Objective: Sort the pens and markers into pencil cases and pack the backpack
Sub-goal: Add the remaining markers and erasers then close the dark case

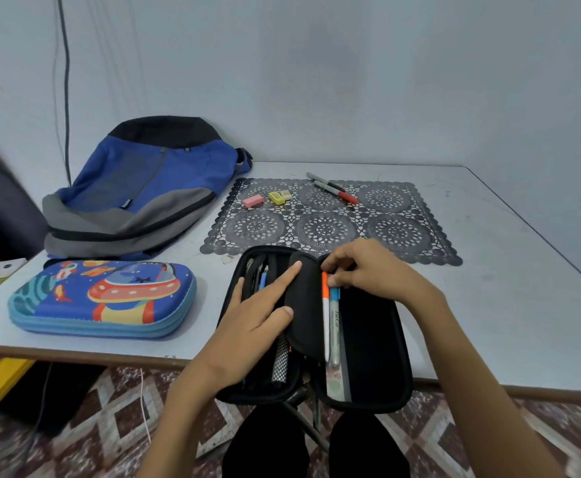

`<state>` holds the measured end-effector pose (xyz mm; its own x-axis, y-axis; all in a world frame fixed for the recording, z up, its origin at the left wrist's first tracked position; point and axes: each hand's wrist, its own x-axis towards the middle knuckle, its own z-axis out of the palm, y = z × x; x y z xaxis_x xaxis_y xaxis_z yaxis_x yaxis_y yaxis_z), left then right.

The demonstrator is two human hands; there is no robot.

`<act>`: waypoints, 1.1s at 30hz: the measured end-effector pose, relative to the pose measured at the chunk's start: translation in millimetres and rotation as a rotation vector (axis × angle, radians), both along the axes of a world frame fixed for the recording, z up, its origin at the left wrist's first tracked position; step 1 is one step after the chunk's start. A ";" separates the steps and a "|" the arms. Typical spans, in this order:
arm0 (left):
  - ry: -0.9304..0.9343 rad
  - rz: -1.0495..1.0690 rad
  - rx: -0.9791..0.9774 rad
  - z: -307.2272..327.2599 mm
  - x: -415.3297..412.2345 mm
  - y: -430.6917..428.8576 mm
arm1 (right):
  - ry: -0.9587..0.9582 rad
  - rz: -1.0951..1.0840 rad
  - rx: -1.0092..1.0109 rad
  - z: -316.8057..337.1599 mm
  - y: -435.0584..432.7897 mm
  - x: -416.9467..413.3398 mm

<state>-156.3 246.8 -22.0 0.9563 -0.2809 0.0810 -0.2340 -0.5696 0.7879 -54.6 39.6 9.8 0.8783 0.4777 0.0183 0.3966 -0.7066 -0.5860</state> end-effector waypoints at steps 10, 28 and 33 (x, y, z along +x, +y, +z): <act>0.001 0.001 0.012 -1.4 1.0 0.2 | 0.033 0.000 0.080 -4.4 -2.5 -9.5; -0.014 -0.002 0.012 -2.4 1.0 0.5 | 0.189 -0.076 0.293 -10.8 -9.6 -23.0; -0.012 0.002 0.008 -1.5 1.3 -0.6 | 0.196 -0.119 0.342 -13.5 -8.3 -24.0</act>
<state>-154.9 246.2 -23.4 0.9558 -0.2798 0.0903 -0.2425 -0.5762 0.7805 -78.6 31.4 -3.8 0.9299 0.3676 -0.0145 0.1812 -0.4920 -0.8515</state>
